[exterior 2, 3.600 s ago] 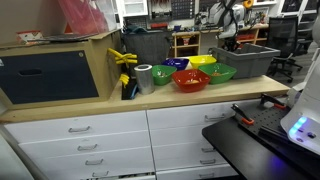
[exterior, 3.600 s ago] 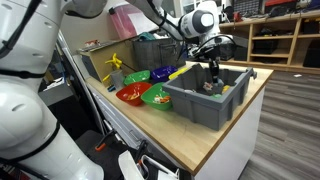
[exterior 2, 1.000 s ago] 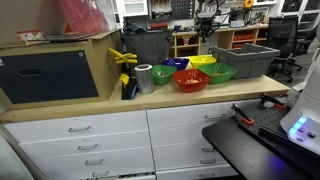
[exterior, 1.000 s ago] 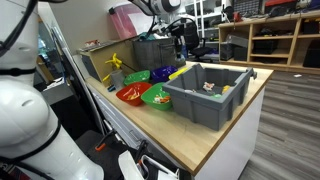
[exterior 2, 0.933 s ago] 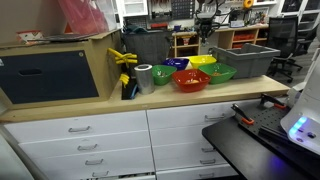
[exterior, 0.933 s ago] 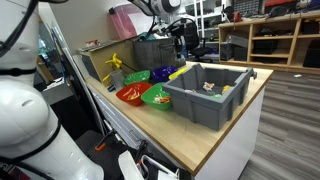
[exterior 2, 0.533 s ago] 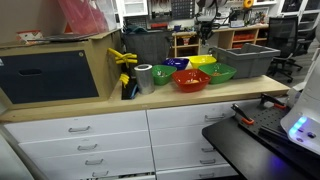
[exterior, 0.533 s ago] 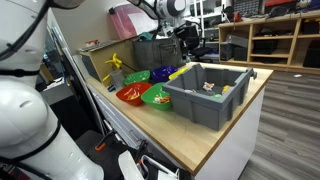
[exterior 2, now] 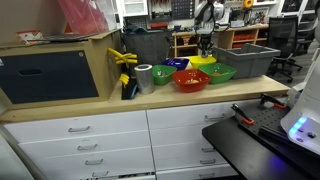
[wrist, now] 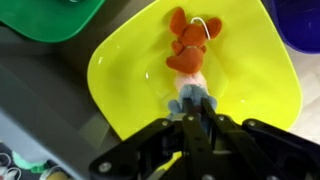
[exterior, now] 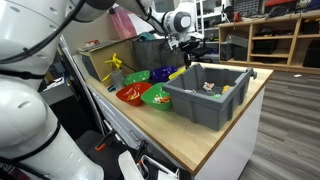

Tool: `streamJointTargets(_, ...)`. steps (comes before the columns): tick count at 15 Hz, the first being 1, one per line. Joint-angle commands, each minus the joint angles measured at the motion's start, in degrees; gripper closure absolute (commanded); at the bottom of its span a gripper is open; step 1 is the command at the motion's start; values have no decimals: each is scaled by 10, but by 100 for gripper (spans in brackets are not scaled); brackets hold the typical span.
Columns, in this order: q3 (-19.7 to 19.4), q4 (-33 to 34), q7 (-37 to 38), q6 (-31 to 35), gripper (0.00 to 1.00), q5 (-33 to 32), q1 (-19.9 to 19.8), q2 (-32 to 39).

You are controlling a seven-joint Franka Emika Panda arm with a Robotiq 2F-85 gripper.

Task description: Put the grey plush toy from the grey container in the yellow bowl.

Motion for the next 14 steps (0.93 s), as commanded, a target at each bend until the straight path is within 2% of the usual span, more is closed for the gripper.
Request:
streamJointTargets(1, 1, 36, -4, -4, 97, 7, 6, 33)
streamJointTargets(5, 0, 57, -4, -8, 97, 3, 10, 52)
streamJointTargets(6, 0, 62, -4, -11, 91, 4, 9, 54)
streamJointTargets(7, 0, 65, -6, -11, 65, 3, 9, 55)
streamJointTargets(9, 0, 71, -8, -12, 57, 2, 8, 56)
streamJointTargets(14, -10, 74, 5, -50, 20, -13, 15, 39)
